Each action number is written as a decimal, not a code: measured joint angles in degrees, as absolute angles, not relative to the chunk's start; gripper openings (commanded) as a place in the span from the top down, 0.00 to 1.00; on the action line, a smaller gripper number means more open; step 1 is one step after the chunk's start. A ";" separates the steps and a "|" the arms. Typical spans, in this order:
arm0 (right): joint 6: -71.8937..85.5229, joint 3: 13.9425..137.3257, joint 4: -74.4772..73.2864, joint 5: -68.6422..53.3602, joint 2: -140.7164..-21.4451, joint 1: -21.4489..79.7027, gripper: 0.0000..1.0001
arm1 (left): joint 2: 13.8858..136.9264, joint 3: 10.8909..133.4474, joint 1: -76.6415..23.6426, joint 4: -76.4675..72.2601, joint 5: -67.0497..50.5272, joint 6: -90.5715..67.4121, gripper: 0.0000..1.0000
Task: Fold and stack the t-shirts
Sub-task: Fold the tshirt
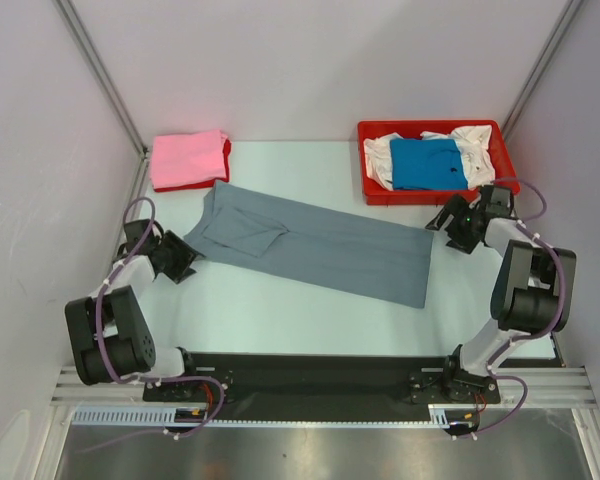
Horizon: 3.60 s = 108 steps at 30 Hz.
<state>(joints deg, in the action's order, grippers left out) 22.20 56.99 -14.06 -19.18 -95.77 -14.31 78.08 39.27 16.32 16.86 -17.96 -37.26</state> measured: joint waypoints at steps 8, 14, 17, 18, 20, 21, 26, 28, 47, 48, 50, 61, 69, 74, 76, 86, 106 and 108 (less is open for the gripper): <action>21.39 58.52 -12.97 -19.62 -101.23 -10.66 0.32 | 84.23 38.68 17.67 14.63 -18.00 -39.22 0.46; 19.35 62.19 -14.94 -18.24 -104.38 -10.20 0.45 | 87.83 40.71 17.74 11.84 -18.52 -41.10 0.48; 18.44 63.48 -15.70 -17.96 -105.47 -9.58 0.47 | 89.27 41.39 17.76 10.07 -18.90 -42.02 0.48; 18.26 63.72 -15.88 -17.93 -105.62 -9.45 0.48 | 89.56 41.52 17.76 9.54 -18.92 -42.09 0.48; 17.91 63.96 -16.21 -17.74 -105.75 -9.19 0.51 | 90.28 42.04 17.76 8.86 -18.87 -42.19 0.48; 17.72 64.10 -16.34 -17.61 -105.89 -9.06 0.54 | 90.63 42.39 17.78 8.82 -18.85 -42.19 0.49; 17.10 65.14 -16.84 -18.15 -107.63 -8.36 0.91 | 94.30 45.65 17.78 8.32 -18.41 -41.78 0.64; 17.78 65.49 -17.21 -18.39 -108.12 -8.36 0.96 | 95.96 46.98 17.78 8.23 -18.57 -41.25 0.79; 33.17 41.82 -33.32 -8.16 -82.04 -7.79 1.00 | 114.43 73.34 -3.86 14.06 -11.33 -33.52 1.00; 33.80 41.08 -34.54 -7.81 -80.60 -7.01 1.00 | 115.66 75.24 -5.06 14.35 -11.09 -33.39 1.00; 35.38 39.40 -37.19 -7.33 -76.77 -4.97 1.00 | 118.74 80.29 -7.51 15.75 -10.52 -33.34 0.99; 45.41 34.54 -41.58 -8.27 -68.05 5.65 1.00 | 144.29 120.33 -9.45 21.58 -13.65 -32.93 0.99; 55.88 34.52 -38.22 -11.31 -70.50 18.52 1.00 | 154.15 133.10 -7.35 16.95 -19.84 -35.03 1.00; 63.88 33.04 -35.55 -13.52 -69.56 26.41 1.00 | 154.95 134.74 -5.56 14.55 -20.27 -33.80 0.97; 66.26 31.92 -35.18 -14.00 -68.60 28.40 1.00 | 154.95 135.13 -5.21 13.28 -20.43 -32.67 0.91; 70.89 30.26 -34.61 -13.98 -67.48 32.49 0.79 | 151.65 134.19 -5.58 16.60 -20.32 -22.83 0.41; 44.38 33.69 -42.44 -9.10 -61.45 23.86 0.36 | 64.64 48.69 -18.55 21.61 -25.82 -25.58 0.52; 41.78 32.99 -41.23 -10.66 -64.03 21.96 0.36 | 59.46 38.59 -21.45 22.17 -25.87 -29.80 0.51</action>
